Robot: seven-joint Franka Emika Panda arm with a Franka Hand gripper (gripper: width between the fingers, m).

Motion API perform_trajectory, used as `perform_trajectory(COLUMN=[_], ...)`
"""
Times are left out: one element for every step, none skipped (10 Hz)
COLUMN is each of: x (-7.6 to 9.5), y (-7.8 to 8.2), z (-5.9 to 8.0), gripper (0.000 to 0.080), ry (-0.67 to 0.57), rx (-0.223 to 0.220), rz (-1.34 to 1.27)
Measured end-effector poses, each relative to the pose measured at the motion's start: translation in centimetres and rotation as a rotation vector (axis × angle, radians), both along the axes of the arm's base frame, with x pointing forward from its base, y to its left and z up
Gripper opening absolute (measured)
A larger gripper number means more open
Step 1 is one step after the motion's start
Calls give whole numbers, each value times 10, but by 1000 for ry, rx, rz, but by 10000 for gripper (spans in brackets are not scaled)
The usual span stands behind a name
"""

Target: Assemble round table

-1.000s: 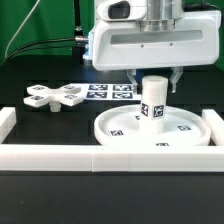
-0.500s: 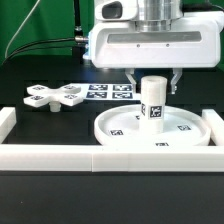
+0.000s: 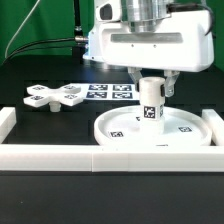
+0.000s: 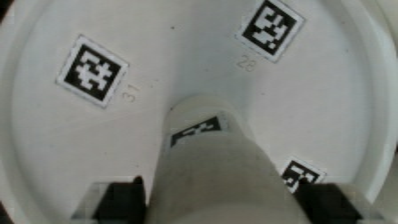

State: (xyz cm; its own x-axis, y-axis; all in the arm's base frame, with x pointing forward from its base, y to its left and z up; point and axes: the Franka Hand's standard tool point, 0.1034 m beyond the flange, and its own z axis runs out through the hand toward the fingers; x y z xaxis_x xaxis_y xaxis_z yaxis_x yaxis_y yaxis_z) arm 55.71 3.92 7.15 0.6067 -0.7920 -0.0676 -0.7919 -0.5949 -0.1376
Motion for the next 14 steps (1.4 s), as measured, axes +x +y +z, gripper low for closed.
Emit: perform_trajectory(x=[0, 0, 0, 0, -1, -2, -2, -3, -2, -2, -2, -3, -2, -3], y=[1, 0, 1, 2, 3, 3, 1, 3, 3, 3, 4, 5, 6, 6], z=[0, 0, 0, 0, 0, 0, 0, 0, 1, 1, 0, 0, 1, 0], gripper=[409, 409, 409, 409, 409, 409, 409, 409, 409, 409, 492, 492, 616, 643], ry=[10, 22, 43, 60, 80, 114, 143, 170, 176, 176, 174, 167, 162, 160], rx=[18, 47, 84, 112, 123, 137, 161, 169, 174, 175, 174, 169, 172, 170], rz=[-100, -213, -363, -471, -546, -647, -749, -834, -874, -876, -862, -806, -781, -766])
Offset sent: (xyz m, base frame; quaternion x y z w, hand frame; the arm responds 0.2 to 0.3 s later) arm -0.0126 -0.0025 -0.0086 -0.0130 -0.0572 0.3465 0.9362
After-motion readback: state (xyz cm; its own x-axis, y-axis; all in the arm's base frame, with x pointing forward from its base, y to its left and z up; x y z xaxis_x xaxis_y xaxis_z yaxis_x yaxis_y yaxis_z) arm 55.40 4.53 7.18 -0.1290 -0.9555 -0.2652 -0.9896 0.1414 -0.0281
